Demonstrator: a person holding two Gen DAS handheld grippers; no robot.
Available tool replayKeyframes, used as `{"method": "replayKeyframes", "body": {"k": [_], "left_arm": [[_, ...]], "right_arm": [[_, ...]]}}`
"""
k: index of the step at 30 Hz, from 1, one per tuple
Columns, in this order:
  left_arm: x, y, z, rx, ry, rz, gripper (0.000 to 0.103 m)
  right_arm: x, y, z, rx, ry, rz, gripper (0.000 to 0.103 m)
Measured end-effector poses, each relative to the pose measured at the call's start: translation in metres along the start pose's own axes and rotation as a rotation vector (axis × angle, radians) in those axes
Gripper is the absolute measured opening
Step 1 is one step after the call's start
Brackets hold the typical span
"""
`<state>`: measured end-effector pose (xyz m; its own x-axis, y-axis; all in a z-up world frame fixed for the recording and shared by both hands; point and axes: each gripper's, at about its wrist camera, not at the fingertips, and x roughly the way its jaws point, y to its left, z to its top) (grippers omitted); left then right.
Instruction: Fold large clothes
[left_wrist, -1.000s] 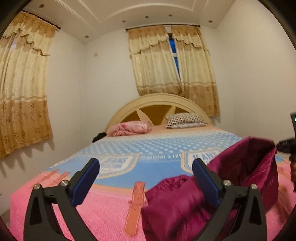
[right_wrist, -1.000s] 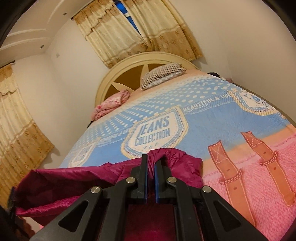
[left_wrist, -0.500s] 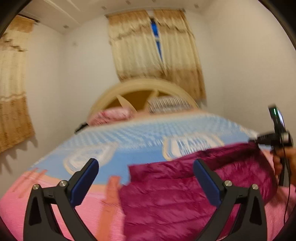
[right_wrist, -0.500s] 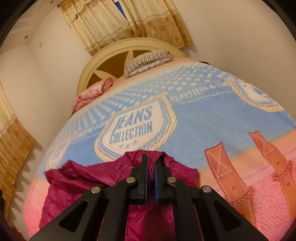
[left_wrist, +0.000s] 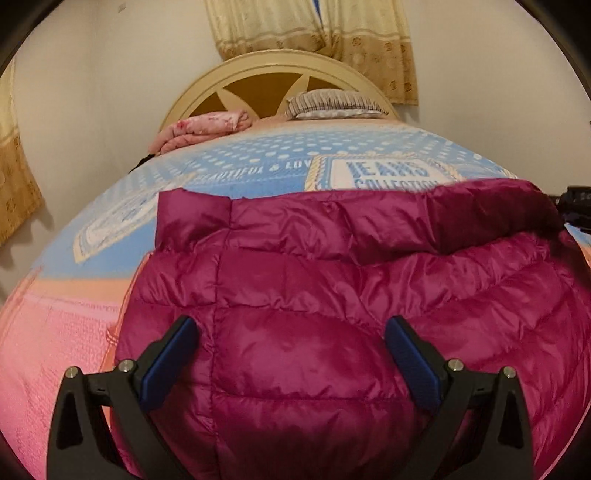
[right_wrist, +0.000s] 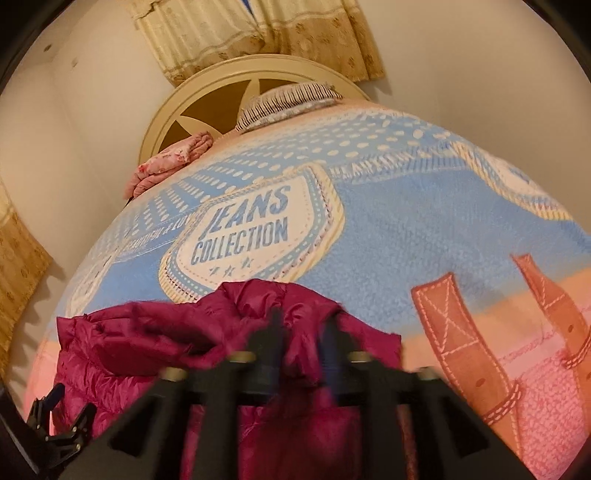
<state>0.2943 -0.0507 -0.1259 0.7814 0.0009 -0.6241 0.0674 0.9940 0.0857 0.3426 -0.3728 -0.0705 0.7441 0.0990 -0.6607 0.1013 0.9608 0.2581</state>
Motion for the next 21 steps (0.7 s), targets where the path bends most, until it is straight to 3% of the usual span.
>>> {"method": "replayKeyframes", "body": {"k": [2,3,7,9,10,11,14,21], "left_arm": [[-0.003,-0.001,0.0,-0.003,0.001,-0.002,0.103],[-0.003,-0.001,0.0,-0.002,0.006,0.002,0.103],[0.001,-0.002,0.002,-0.013,0.033,0.054,0.103],[0.004,0.001,0.003,-0.036,0.046,0.076,0.103],[0.007,0.002,0.006,-0.044,0.052,0.081,0.103],[0.007,0.003,0.006,-0.052,0.057,0.081,0.103],[0.002,0.007,0.008,-0.055,0.063,0.079,0.103],[-0.018,0.013,0.035,-0.012,-0.039,0.104,0.103]], "right_arm": [[-0.01,0.006,0.003,-0.02,-0.029,0.0,0.085],[-0.017,0.009,0.005,-0.012,-0.053,0.011,0.086],[-0.038,0.032,0.006,0.029,-0.063,0.061,0.086],[-0.043,0.057,-0.004,-0.011,-0.048,0.084,0.086],[-0.043,0.073,-0.011,-0.052,-0.045,0.077,0.081],[-0.042,0.084,-0.017,-0.083,-0.042,0.077,0.067],[-0.018,0.115,-0.036,-0.164,0.007,0.083,0.05],[0.035,0.115,-0.053,-0.149,0.1,0.056,0.048]]}}
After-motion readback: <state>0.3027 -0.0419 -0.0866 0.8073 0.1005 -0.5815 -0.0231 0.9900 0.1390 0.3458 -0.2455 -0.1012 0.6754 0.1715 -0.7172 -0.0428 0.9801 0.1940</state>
